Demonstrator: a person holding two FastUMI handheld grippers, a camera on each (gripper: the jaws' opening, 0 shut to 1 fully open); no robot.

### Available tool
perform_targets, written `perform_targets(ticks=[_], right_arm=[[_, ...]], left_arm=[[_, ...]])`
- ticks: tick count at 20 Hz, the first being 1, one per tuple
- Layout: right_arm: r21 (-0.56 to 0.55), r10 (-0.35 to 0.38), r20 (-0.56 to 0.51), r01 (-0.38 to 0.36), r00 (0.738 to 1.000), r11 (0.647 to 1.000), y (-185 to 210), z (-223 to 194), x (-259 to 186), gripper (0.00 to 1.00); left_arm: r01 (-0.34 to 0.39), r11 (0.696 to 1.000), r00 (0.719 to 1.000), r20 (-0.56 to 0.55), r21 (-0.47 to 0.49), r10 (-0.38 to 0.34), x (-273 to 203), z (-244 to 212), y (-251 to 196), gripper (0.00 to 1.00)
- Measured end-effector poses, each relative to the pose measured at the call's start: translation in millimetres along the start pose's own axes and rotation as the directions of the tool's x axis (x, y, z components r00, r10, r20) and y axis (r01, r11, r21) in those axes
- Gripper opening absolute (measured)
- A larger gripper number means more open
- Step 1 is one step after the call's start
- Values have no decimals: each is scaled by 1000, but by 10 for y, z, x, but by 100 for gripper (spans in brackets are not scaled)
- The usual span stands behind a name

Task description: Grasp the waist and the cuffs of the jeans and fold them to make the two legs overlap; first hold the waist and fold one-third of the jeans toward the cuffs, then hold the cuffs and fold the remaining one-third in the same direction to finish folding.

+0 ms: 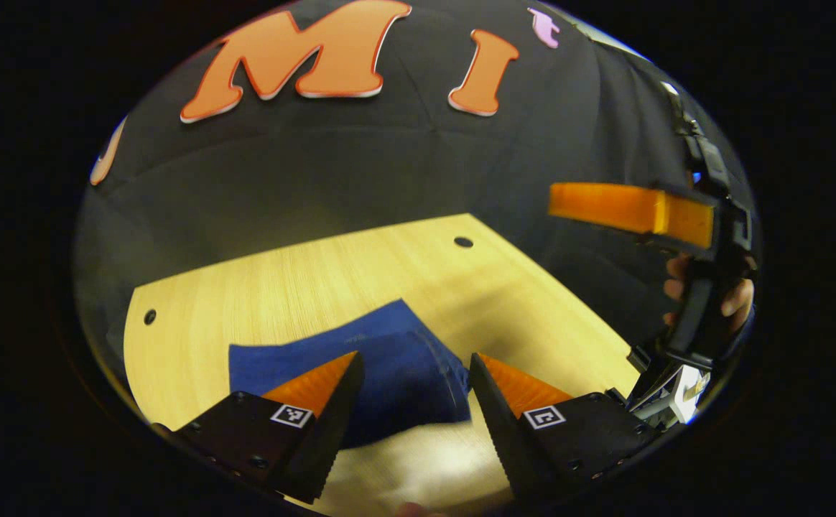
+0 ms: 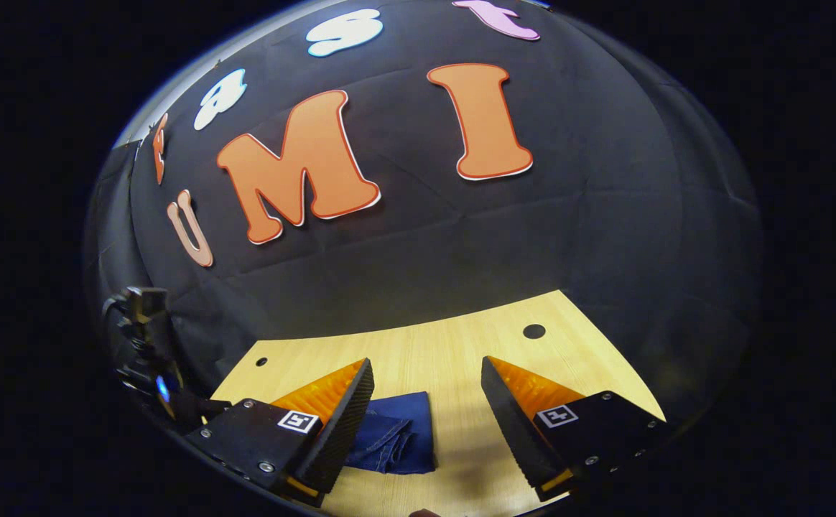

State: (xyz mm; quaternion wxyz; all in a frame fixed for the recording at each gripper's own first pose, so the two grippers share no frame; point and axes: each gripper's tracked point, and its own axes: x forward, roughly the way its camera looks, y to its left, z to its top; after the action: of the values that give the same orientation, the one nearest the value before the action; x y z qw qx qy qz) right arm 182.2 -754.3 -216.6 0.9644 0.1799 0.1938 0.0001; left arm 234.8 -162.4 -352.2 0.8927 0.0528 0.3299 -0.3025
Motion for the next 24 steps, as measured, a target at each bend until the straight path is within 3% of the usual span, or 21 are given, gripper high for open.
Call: perform_targets(ticks=[4, 8, 9, 11, 13, 18, 19, 20, 24], right_arm=[[-30, 41, 10, -41, 999, 999, 191, 15, 90, 95], [-123, 55, 105, -42, 993, 992, 462, 267, 10, 95], [-154, 65, 140, -43, 988, 987, 528, 353, -44, 95], [-219, 72, 215, -24, 974, 975, 696, 546, -198, 95], [-265, 83, 279, -6, 957, 964, 830, 689, -300, 94], [-312, 106, 364, 14, 925, 950, 1020, 843, -491, 94], [-321, 106, 376, 22, 921, 947, 1023, 856, -506, 94], [-327, 102, 383, 31, 918, 945, 1026, 862, -525, 94], [-324, 102, 378, 28, 920, 946, 1049, 777, -506, 94]], left_arm=[[-141, 988, 976, 159, -55, 148, -574, 551, 459, 91], [-305, 948, 893, 320, -87, 317, -1067, 919, 1037, 94], [-337, 937, 868, 352, -97, 349, -1194, 981, 1124, 90], [-381, 918, 828, 400, -111, 392, -1385, 1091, 1255, 97], [-414, 899, 777, 460, -142, 430, -1616, 1224, 1347, 96], [-482, 850, 575, 655, -214, 491, -2328, 1529, 1638, 95], [-492, 844, 552, 672, -215, 493, -2431, 1515, 1619, 94], [-498, 838, 543, 672, -225, 503, -2487, 1478, 1620, 94], [-489, 832, 559, 638, -263, 530, -2454, 1261, 1705, 95]])
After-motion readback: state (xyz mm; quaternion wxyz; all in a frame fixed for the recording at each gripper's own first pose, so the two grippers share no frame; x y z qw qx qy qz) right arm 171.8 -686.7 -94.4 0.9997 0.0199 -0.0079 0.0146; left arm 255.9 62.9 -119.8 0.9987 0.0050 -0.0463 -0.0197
